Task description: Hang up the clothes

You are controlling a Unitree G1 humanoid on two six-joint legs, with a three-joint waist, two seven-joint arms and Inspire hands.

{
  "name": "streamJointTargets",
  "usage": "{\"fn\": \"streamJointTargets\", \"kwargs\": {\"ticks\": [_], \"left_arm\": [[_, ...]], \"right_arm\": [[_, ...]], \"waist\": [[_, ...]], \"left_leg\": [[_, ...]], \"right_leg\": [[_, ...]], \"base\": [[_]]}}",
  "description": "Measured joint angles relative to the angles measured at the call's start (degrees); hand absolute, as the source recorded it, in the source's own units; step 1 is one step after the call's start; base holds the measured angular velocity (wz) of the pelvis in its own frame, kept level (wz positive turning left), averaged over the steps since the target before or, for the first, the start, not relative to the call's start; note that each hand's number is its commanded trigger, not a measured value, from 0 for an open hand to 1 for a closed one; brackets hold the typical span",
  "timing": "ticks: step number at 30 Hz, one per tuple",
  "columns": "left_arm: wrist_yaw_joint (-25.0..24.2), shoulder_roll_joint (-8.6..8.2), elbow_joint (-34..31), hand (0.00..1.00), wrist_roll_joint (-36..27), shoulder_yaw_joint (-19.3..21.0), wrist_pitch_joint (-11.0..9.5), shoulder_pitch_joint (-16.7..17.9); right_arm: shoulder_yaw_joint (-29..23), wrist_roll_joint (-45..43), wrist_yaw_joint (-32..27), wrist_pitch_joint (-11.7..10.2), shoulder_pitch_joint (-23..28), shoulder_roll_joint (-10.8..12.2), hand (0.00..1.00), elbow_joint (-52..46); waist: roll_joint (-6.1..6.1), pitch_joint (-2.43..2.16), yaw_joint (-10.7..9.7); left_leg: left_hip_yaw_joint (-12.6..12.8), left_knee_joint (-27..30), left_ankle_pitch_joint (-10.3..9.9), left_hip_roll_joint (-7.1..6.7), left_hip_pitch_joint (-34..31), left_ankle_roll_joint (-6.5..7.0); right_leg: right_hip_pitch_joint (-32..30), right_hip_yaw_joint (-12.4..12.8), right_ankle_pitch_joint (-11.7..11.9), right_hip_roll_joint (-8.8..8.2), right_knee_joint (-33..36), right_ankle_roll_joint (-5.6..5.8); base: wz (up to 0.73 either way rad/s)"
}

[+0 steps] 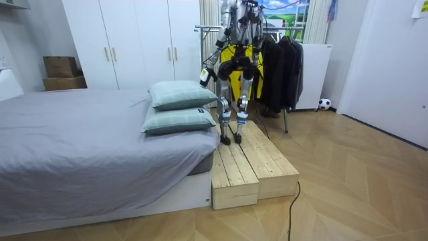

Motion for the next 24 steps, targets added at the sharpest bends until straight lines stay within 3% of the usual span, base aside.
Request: {"fn": "streamJointTargets", "kwargs": {"ticks": [1,2,4,5,7,8,9,10,12,14,18,20,22,23,24], "left_arm": [[0.02,0.02,-0.06,0.00,1.19,-0.18,0.25,-0.12],[-0.01,0.03,-0.06,0.00,1.72,-0.30,0.37,-0.03],[-0.03,0.00,-0.01,0.00,2.80,-0.93,1.35,0.68],[-0.04,0.00,0.00,0.00,3.20,-0.97,1.62,0.67],[0.33,0.02,-0.15,0.00,3.73,-1.93,2.26,0.32],[0.48,0.08,-0.19,0.00,3.77,-2.13,2.28,0.16],[0.39,0.25,-0.11,0.00,3.70,-2.42,2.29,-0.26],[0.36,0.29,0.00,0.00,3.71,-3.14,2.30,-0.97],[0.47,0.33,-0.32,0.00,3.68,-3.09,2.29,-0.78],[0.86,0.35,0.22,0.00,3.58,-2.94,2.33,-0.30],[1.47,0.16,2.28,0.00,2.42,-2.28,2.26,0.17],[1.48,0.23,2.27,0.00,2.46,-1.81,2.28,0.58],[1.46,0.34,2.26,0.00,2.51,-1.49,2.45,1.59],[1.46,0.34,2.26,0.00,2.49,-1.35,2.58,1.64],[1.45,0.36,2.36,0.00,2.48,-1.17,2.70,2.03]], "right_arm": [[-1.07,0.31,-0.01,0.23,0.00,-0.42,0.00,0.01],[-1.35,0.47,0.04,0.35,-0.03,-0.66,0.00,0.02],[-1.70,1.74,0.07,0.66,-0.44,-0.96,0.00,-0.01],[-1.82,2.30,0.07,0.65,-0.14,-0.95,0.00,0.03],[-2.13,3.46,0.13,0.56,0.17,-0.85,0.00,-0.04],[-2.19,3.44,0.16,0.48,0.27,-0.85,0.00,-0.03],[-2.61,3.43,0.14,0.45,0.81,-0.87,0.00,0.01],[-2.67,3.65,-0.07,0.18,1.89,-0.96,0.00,0.02],[-2.39,3.65,-0.11,0.07,2.60,-0.65,0.00,0.14],[-2.04,3.64,-0.35,-0.06,2.46,-0.53,0.00,-0.14],[-1.96,4.01,-1.62,-0.50,3.78,-0.36,0.00,-0.55],[-1.97,4.76,-1.83,-0.49,4.77,-0.37,0.00,-0.57],[-2.22,5.53,-2.01,-0.37,5.82,-0.33,0.00,-0.60],[-2.44,5.84,-2.03,-0.37,5.92,-0.27,0.00,-0.60],[-3.11,5.91,-2.02,-0.35,5.93,-0.16,0.00,-0.59]], "waist": [[-0.03,-0.01,-0.40],[-0.03,0.00,-0.41],[-0.10,0.04,-0.81],[-0.06,0.03,-0.94],[0.18,-0.20,-1.37],[-0.03,-0.24,-1.70],[-0.30,-0.16,-2.75],[-0.56,0.00,-2.58],[-1.20,-0.18,-0.71],[-0.98,-0.08,-0.37],[-0.21,-0.68,-0.74],[-0.22,-0.67,-0.94],[0.03,-0.50,-2.05],[0.00,-0.49,-2.67],[-0.30,-0.29,-3.83]], "left_leg": [[1.34,-0.25,0.03,0.46,2.27,-0.10],[1.90,-0.85,0.03,0.53,3.39,-0.23],[3.71,-6.19,-0.06,0.50,8.11,-0.60],[4.16,-7.96,-0.02,0.48,8.96,-0.66],[5.99,-16.28,-0.97,0.27,11.12,-2.81],[5.99,-18.18,-1.11,-0.21,11.35,-2.98],[6.46,-20.85,-1.38,-1.00,11.47,-3.43],[7.33,-23.22,-1.44,-1.72,12.25,-3.64],[7.69,-24.31,-1.32,-2.28,12.18,-4.06],[7.93,-24.53,-1.76,-2.51,12.09,-3.33],[7.47,-24.39,-2.41,-3.97,12.23,-1.03],[6.66,-24.26,-2.35,-4.50,12.22,-0.19],[3.85,-24.12,-2.17,-5.01,12.19,0.78],[2.83,-24.12,-2.09,-5.12,12.16,1.05],[0.55,-24.11,-1.91,-5.41,12.12,1.52]], "right_leg": [[0.06,-3.18,-0.04,-0.23,0.09,0.04],[-0.14,-4.45,-0.04,-0.32,0.23,0.04],[-0.74,-10.02,-0.20,-0.65,1.11,0.32],[-0.82,-11.42,-0.20,-0.65,1.32,0.33],[-1.59,-14.20,-0.65,-1.64,4.35,1.14],[-1.80,-13.18,-0.73,-2.20,5.44,1.27],[-2.39,-9.56,-0.70,-2.63,6.35,1.22],[-2.94,-7.05,-0.28,-3.03,6.94,0.66],[-4.10,-3.76,1.12,-3.69,7.56,0.22],[-4.36,-2.76,2.84,-4.23,7.57,0.23],[-4.17,0.04,5.53,-5.99,7.89,0.73],[-4.29,3.88,6.52,-6.17,7.80,1.51],[-3.61,9.19,7.66,-6.33,7.63,3.00],[-3.30,9.93,7.86,-6.40,7.58,3.35],[-2.76,13.88,8.35,-6.34,7.42,4.45]], "base": [[1.62],[1.44],[1.29],[1.28],[1.23],[1.41],[1.48],[1.29],[0.33],[-0.05],[0.06],[0.23],[0.55],[0.83],[1.03]]}}
